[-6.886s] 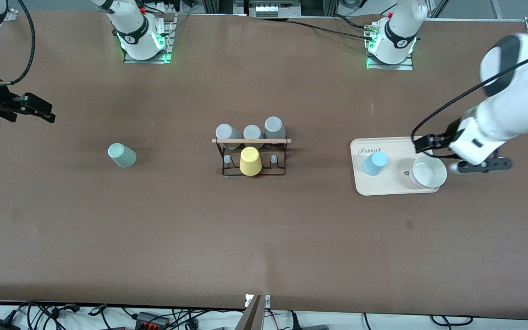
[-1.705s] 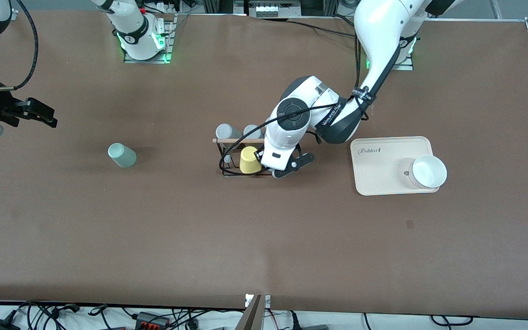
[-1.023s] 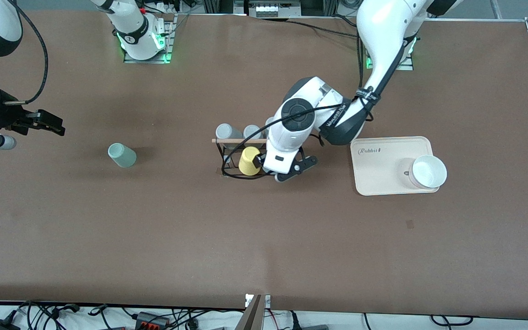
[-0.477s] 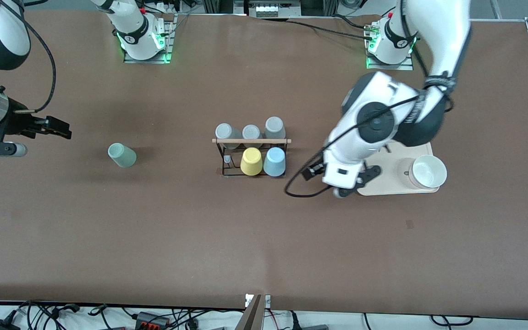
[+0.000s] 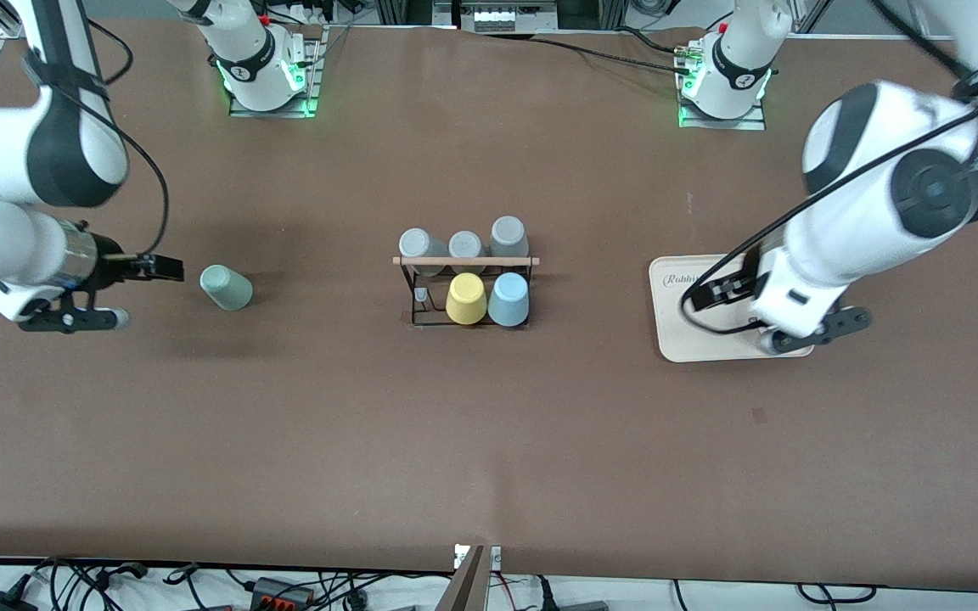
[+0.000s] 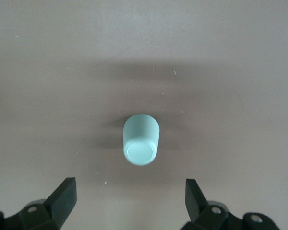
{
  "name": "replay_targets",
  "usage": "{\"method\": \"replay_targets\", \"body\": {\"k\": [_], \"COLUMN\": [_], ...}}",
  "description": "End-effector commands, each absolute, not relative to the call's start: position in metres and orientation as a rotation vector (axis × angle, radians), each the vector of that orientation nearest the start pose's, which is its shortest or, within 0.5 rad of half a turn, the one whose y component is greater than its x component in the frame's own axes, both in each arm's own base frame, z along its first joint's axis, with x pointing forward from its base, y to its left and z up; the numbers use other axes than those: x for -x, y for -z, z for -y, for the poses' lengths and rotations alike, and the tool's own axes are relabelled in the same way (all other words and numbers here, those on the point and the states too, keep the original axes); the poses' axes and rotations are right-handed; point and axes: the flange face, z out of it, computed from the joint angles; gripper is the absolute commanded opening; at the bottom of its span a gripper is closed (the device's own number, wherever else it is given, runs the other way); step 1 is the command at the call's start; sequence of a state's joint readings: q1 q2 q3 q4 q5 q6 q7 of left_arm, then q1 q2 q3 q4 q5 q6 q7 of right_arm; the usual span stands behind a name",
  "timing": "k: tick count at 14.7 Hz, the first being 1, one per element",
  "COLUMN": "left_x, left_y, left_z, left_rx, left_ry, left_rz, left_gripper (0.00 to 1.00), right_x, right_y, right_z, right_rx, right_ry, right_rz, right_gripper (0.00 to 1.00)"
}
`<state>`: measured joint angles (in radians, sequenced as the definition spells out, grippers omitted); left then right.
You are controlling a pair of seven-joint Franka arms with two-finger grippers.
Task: Hang scattered cups on rack with three cups
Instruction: 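Open the left gripper and withdraw while the right gripper reaches the teal cup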
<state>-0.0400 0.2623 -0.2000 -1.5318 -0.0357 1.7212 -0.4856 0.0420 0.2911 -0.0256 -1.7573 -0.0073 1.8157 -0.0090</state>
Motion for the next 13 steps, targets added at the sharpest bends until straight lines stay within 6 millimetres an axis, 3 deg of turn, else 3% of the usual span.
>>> {"method": "replay_targets", "body": {"k": [1, 5, 9, 13], "left_x": [-0.581, -0.573, -0.565, -0.56], "left_y": [-0.525, -0.55, -0.57, -0.581], "left_z": [0.106, 0.068, 0.053, 0.021], "left_rx": [3.164, 3.169, 3.168, 3.165], "left_ry": [-0.101, -0.037, -0.01, -0.013], "left_rz": [0.252, 0.185, 0.125, -0.02], "left_gripper": [1.0, 1.0, 1.0, 1.0], "right_x": [-0.589, -0.572, -0.555, -0.548], "right_y": [-0.335, -0.295, -0.257, -0.24], "right_z": [-0.01, -0.009, -0.005, -0.003], "right_rx": [3.137, 3.141, 3.144, 3.143], "right_ry": [-0.338, -0.333, -0.285, -0.292], "right_rz": [0.044, 0.046, 0.035, 0.031], "right_gripper": [1.0, 1.0, 1.0, 1.0]}}
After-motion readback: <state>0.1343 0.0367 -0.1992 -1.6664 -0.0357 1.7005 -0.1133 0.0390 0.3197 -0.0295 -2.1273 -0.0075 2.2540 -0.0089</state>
